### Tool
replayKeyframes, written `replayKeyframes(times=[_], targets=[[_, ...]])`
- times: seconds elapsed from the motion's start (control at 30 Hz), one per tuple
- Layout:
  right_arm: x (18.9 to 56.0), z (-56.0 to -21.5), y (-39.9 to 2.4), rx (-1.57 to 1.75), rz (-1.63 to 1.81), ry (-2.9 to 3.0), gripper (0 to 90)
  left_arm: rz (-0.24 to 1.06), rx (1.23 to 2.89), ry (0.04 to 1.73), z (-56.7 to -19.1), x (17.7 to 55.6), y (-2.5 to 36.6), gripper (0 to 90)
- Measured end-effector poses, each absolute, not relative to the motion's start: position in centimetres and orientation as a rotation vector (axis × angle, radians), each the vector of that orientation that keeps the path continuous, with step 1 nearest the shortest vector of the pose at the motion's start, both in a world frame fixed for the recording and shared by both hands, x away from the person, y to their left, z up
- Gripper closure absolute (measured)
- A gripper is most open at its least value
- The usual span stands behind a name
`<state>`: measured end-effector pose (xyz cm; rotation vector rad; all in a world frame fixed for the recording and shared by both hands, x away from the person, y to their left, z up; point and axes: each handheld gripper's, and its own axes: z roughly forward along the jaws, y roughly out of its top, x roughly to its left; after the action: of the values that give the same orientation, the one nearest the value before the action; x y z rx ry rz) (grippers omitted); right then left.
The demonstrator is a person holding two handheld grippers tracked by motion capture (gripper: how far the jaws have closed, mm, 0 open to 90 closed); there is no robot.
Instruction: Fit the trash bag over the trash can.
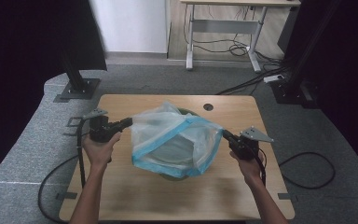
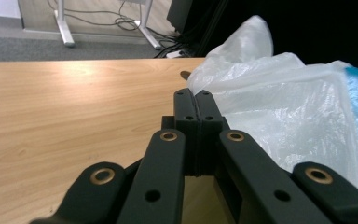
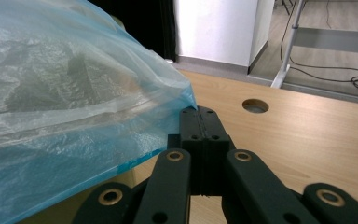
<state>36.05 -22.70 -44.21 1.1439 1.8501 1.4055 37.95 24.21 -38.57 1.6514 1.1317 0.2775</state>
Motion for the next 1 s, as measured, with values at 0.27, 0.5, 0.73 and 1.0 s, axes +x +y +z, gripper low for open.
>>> replayKeyframes(times=[0.27, 0.5, 0.73, 1.0], targets=[[36.1, -45.5, -22.0, 1.145, 1.366, 1.869, 89.0, 0.262, 1.666, 1.157, -39.9, 38.4, 24.3, 90.0], [35.5, -45.4, -22.3, 1.13, 1.388, 1.871, 88.9, 0.248, 1.672, 1.054, -39.0, 37.6, 23.7, 82.6], [35.0, -44.8, -22.4, 1.123, 1.41, 1.861, 88.8, 0.369, 1.73, 0.904, -36.7, 35.3, 22.0, 52.7], [34.8, -44.5, -22.6, 1.156, 1.394, 1.852, 88.6, 0.384, 1.753, 0.871, -36.7, 33.7, 22.4, 46.9]])
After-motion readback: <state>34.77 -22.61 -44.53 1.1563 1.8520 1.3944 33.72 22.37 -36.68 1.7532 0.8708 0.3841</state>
